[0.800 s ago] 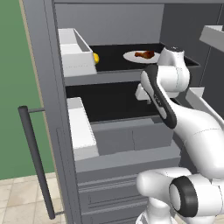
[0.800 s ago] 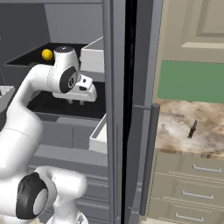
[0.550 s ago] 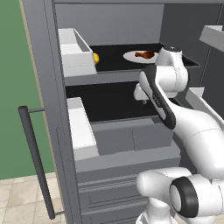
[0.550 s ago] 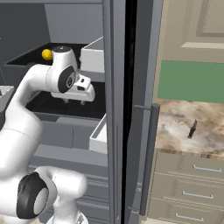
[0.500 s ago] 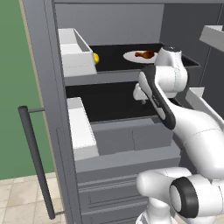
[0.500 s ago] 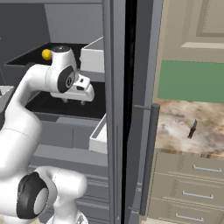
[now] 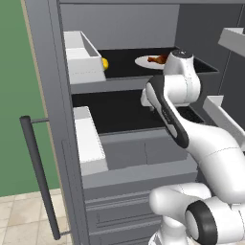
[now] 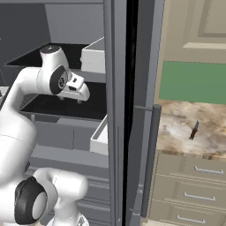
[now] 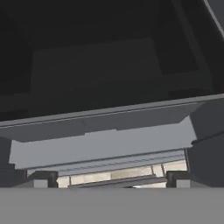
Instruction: Retrieve the chicken drumstick from the fridge and place it on the cutting board.
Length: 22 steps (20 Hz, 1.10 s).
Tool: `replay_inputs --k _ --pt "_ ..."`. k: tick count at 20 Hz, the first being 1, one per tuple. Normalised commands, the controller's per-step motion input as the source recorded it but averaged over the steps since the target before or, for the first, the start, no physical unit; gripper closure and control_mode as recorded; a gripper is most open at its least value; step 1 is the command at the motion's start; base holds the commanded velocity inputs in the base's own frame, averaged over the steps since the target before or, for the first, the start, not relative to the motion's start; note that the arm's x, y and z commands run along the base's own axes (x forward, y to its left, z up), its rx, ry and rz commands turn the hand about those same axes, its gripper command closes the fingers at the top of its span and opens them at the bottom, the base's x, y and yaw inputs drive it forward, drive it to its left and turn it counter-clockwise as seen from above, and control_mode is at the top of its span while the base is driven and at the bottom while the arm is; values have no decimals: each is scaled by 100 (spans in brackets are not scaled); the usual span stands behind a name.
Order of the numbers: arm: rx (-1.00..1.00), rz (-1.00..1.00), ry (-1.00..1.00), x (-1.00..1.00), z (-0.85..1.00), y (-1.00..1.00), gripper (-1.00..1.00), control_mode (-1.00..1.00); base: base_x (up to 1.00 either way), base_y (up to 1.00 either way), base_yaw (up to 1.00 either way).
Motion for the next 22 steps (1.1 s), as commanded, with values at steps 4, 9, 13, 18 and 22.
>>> replay_inputs --k 4,9,13,18,22 --pt "0 -28 0 0 30 0 -100 -100 0 0 0" --pt "-2 -28 0 -1 52 0 -100 -100 0 0 0" --pt "-1 -18 0 -22 59 0 -100 -100 0 0 0" --pt "0 -1 -11 -26 44 -19 -100 -100 0 0 0" --pt "0 1 -13 -21 42 -9 -100 -100 0 0 0"
